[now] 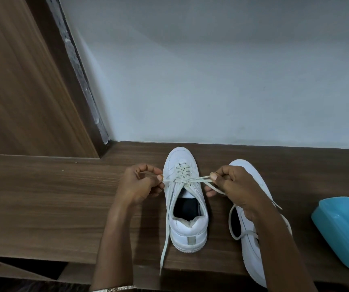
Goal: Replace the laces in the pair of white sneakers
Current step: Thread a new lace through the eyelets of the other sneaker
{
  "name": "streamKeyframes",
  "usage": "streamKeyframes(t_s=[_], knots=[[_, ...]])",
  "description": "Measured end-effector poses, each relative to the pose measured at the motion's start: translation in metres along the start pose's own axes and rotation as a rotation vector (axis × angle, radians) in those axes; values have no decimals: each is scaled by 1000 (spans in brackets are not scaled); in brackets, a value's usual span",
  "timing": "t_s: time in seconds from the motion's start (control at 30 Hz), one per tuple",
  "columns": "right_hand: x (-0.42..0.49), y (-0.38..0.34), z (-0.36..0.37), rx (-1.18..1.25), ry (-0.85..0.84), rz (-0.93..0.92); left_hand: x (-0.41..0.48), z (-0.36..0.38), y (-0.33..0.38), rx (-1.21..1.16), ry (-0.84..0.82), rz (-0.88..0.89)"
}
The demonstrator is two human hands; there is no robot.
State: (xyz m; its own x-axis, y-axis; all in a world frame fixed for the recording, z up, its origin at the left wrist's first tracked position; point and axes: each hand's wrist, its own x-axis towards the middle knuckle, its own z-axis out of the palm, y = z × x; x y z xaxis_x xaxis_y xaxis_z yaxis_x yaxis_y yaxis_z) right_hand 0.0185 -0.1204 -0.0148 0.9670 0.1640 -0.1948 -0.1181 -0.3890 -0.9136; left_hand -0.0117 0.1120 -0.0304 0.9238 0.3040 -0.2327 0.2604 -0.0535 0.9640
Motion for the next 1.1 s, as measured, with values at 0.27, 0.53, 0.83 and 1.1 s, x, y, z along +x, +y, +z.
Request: streamKeyframes(t_s=[0.27,0.53,0.83,1.1], knots=[[-6,-13,-13,-91,-34,-80,-9,-1,8,61,-292,-107],[-17,-38,-10,151,195,-231,-7,4,7,113,-220,-120],[-39,-63,14,-101,-378,-249,-6,4,10,29,-235,-58],[-29,-42,-5,-485,-333,-68,-11,-1,15,40,-307,-37]])
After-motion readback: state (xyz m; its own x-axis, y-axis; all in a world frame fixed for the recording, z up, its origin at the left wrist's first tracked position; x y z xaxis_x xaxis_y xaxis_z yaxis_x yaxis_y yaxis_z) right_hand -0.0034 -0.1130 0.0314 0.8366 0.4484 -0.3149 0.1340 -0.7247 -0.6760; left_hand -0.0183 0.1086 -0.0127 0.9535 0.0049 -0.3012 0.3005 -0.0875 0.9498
